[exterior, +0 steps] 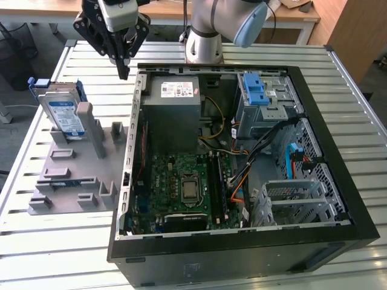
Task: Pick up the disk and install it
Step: 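Reach for the disk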
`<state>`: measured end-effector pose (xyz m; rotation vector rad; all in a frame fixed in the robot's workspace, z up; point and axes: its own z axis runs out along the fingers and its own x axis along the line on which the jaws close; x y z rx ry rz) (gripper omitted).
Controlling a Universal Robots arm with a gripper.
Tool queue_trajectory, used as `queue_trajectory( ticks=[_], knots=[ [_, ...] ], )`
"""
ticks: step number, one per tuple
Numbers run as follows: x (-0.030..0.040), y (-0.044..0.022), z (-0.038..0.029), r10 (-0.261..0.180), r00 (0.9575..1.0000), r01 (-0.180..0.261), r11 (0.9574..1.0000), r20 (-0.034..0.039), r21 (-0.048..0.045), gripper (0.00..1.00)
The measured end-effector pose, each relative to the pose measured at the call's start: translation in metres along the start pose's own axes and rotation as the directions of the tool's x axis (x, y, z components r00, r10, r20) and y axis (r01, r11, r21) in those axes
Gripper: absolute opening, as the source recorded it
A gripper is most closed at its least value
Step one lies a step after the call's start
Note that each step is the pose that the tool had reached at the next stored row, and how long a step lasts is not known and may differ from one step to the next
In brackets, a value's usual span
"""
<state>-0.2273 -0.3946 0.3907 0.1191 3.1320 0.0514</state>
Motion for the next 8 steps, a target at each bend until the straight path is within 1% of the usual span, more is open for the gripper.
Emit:
queue_trajectory(
  ticks=[8],
  knots=[
    [0.0039, 0.0000, 0.0003, 0.000, 1.0000, 0.000, 1.0000, -0.0001, 0.0000, 0.11]
  ],
)
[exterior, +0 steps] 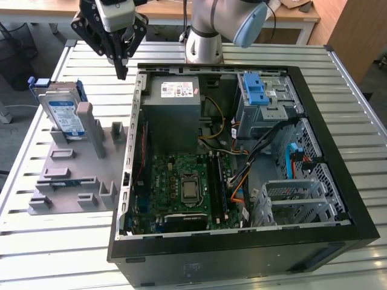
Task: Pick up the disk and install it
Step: 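Reach for the disk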
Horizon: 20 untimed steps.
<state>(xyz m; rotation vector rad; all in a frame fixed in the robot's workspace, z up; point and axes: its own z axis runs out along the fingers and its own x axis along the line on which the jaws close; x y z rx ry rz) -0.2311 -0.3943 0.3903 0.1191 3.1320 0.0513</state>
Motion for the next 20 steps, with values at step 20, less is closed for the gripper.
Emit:
queue_trajectory(
  ticks=[20],
  knots=[
    [0.0206, 0.0010, 0.0015, 0.000, 1.0000, 0.000, 1.0000, 0.0000, 0.0001, 0.11]
  ],
)
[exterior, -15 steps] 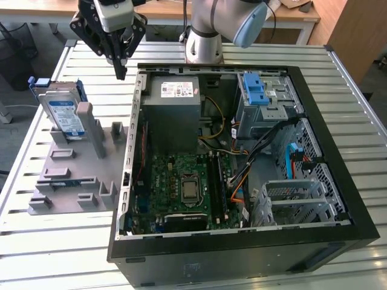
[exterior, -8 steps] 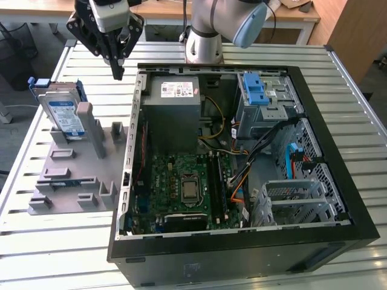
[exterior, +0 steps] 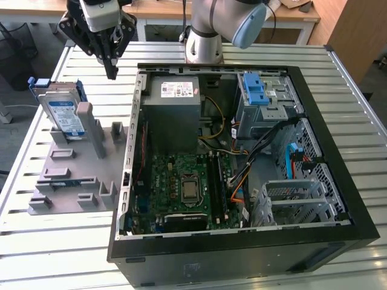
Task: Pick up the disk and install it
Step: 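Reach for the disk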
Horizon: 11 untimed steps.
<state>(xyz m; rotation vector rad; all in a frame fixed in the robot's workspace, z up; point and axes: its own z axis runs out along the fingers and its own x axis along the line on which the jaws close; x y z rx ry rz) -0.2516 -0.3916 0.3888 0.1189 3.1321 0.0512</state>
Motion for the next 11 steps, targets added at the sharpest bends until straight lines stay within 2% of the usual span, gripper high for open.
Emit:
queue_trajectory(
  ticks=[11],
  knots=[
    [0.0197, 0.0078, 0.0011, 0.000, 1.0000, 0.000, 1.0000, 0.0000, 0.0002, 0.11]
  ],
)
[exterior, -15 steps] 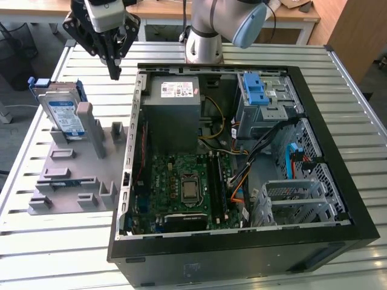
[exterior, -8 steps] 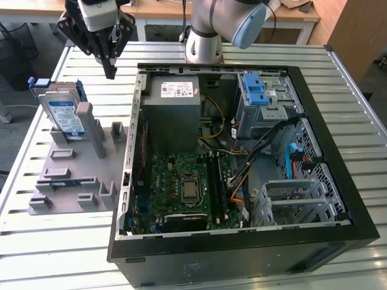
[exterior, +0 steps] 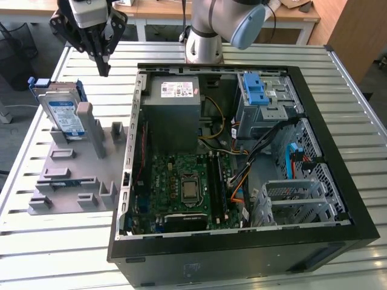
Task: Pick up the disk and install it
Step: 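Reach for the disk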
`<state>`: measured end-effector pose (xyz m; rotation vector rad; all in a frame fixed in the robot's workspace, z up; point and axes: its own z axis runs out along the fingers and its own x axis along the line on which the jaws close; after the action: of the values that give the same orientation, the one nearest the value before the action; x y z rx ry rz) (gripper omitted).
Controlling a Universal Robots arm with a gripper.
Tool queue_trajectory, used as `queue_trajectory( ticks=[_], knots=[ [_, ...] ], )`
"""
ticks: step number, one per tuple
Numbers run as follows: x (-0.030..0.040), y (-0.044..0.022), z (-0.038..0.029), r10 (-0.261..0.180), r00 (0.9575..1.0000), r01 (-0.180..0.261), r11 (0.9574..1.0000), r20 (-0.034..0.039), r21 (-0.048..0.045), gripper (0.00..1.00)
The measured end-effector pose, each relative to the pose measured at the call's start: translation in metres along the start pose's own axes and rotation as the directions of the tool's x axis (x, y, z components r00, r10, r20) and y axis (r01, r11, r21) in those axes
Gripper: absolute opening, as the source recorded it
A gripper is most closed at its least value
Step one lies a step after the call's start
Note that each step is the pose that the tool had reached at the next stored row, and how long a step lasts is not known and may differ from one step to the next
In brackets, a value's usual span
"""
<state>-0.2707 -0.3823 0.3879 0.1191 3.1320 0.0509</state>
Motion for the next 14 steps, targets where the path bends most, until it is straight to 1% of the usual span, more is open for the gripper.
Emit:
queue_trajectory(
  ticks=[2, 11, 13, 14],
  knots=[
    [0.0020, 0.0006, 0.0003, 0.000, 1.0000, 0.000, 1.0000, 0.0001, -0.0001, 0.11],
    [0.0026, 0.0006, 0.0003, 0.000, 1.0000, 0.000, 1.0000, -0.0002, 0.0001, 0.11],
    [0.0028, 0.0006, 0.0004, -0.002, 1.0000, 0.002, 1.0000, -0.0022, 0.0003, 0.11],
    [0.0030, 0.0006, 0.0005, -0.003, 1.0000, 0.003, 1.0000, -0.0044, 0.0004, 0.11]
  ],
)
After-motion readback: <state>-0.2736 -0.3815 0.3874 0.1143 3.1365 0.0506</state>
